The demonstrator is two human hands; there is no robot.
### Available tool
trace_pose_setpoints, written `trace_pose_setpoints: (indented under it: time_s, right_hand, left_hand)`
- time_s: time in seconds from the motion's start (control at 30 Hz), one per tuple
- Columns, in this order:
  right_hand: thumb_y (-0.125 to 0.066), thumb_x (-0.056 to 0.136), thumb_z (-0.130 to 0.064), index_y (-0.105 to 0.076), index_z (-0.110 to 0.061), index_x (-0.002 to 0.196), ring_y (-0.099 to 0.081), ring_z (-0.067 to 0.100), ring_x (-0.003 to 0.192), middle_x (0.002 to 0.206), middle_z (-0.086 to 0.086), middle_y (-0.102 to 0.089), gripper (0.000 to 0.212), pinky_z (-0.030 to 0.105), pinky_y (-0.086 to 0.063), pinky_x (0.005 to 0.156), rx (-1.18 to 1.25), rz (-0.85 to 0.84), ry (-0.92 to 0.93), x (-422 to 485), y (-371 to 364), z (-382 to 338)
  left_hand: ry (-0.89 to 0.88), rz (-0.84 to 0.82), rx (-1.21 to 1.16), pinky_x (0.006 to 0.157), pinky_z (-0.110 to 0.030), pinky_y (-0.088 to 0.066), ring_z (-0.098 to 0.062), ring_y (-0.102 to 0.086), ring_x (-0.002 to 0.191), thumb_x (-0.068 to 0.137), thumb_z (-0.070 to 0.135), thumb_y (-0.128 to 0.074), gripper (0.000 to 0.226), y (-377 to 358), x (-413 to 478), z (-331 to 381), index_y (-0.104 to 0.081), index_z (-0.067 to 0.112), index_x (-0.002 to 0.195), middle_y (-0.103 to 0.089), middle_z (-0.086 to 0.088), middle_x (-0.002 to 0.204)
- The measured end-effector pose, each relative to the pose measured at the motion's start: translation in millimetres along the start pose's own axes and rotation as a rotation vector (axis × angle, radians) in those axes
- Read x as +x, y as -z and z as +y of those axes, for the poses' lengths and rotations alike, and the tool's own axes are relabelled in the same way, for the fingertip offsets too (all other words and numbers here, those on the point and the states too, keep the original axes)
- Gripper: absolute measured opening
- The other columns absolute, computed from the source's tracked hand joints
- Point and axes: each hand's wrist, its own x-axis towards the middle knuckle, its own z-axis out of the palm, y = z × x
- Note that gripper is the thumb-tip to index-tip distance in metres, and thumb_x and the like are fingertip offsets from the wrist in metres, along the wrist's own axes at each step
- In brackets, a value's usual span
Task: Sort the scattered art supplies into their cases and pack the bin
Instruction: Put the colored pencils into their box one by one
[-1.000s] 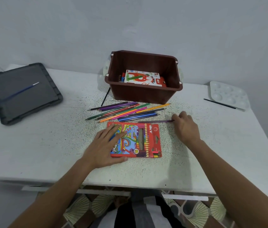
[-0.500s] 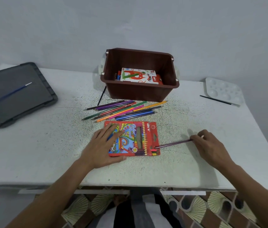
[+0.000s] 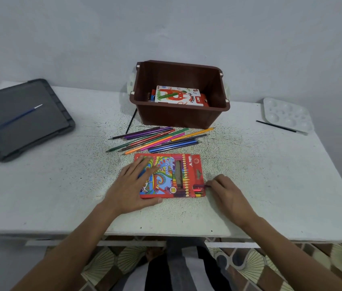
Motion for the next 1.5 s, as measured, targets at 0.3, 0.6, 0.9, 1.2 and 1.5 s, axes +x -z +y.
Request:
trace_pose_setpoints:
  time_s: [0.3, 0.6, 0.9, 1.2, 1.5]
  right_hand:
    - [-0.046, 0.093, -0.028, -0.074, -0.017, 0.113, -0.051, 0.015, 0.072, 0.088, 0.004, -0.056, 0.035, 0.022, -0.041, 0.055, 0.184, 0.051, 0.014, 7, -8, -7]
    - [-0.045, 0.093, -0.017, -0.059, -0.012, 0.117, -0.050, 0.007, 0.074, 0.095, -0.004, -0.051, 0.028, 0.024, -0.035, 0.060, 0.216, 0.078, -0.207, 44, -6, 10]
    - [-0.045, 0.102, -0.021, -0.056, -0.024, 0.136, -0.054, 0.020, 0.074, 0.089, 0.000, -0.052, 0.036, 0.026, -0.034, 0.057, 0.084, 0.038, -0.318, 106, -8, 35]
    - [-0.053, 0.100, -0.024, -0.057, -0.008, 0.106, -0.057, 0.028, 0.064, 0.099, 0.010, -0.052, 0.018, 0.033, -0.048, 0.051, -0.092, 0.028, -0.245, 105, -6, 34]
    - [-0.056, 0.093, -0.007, -0.057, -0.006, 0.107, -0.053, 0.029, 0.062, 0.091, 0.009, -0.053, 0.014, 0.025, -0.029, 0.048, -0.265, -0.009, -0.210, 64, 24, 64]
  left_hand:
    - [-0.007, 0.012, 0.006, 0.120, -0.040, -0.006, -0.012, 0.006, 0.151, 0.077, 0.089, -0.040, 0.095, -1, 0, -1, -0.020, 0.037, 0.154, -0.003, 0.007, 0.165]
    - [-0.009, 0.015, 0.014, 0.120, -0.043, -0.010, -0.013, 0.004, 0.152, 0.077, 0.089, -0.040, 0.095, -3, 1, -2, -0.019, 0.037, 0.154, -0.005, 0.006, 0.165]
    - [-0.007, 0.020, 0.002, 0.120, -0.044, -0.012, -0.012, 0.004, 0.151, 0.078, 0.088, -0.041, 0.094, -1, 1, -1, -0.018, 0.038, 0.154, -0.007, 0.006, 0.165]
    - [-0.010, 0.034, -0.011, 0.120, -0.047, -0.016, -0.013, 0.001, 0.152, 0.077, 0.088, -0.042, 0.094, -1, 1, -1, -0.021, 0.037, 0.153, -0.010, 0.005, 0.164]
    - [0.015, 0.026, -0.013, 0.119, -0.041, -0.008, -0.012, 0.008, 0.151, 0.078, 0.089, -0.040, 0.095, 0, 2, 1, -0.016, 0.038, 0.154, -0.001, 0.007, 0.165]
